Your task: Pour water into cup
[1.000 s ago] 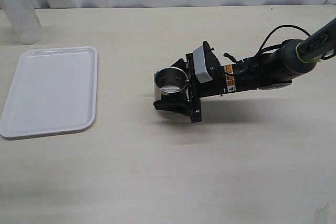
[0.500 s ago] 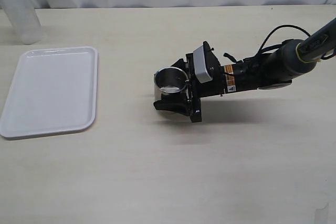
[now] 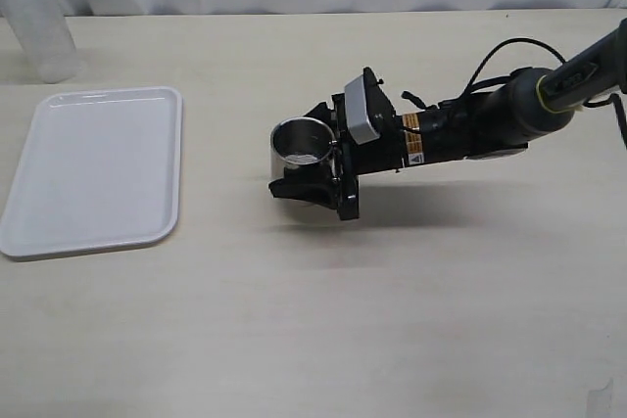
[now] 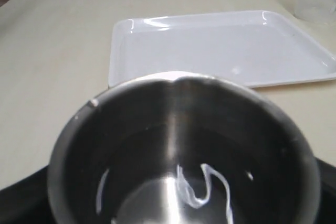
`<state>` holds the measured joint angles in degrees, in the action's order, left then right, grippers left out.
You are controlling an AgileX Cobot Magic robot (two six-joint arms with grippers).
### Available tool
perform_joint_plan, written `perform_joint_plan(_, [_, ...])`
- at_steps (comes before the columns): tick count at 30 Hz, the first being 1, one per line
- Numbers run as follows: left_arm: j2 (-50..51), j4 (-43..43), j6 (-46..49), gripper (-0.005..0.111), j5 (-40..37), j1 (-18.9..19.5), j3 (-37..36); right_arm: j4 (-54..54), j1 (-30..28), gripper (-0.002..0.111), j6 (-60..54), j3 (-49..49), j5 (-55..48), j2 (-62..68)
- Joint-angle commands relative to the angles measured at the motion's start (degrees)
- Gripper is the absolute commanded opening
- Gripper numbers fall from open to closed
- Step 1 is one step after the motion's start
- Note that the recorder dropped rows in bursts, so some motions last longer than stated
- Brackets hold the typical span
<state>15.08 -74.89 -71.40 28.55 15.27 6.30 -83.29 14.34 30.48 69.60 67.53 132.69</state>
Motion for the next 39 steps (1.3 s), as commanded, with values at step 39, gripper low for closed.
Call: perform_joint_plan(39, [-0.24,0.53,-0.90,0.000,4.77,0.05,-0.21,12.13,23.18,0.004,16.92,41.12,-17.14,16.42])
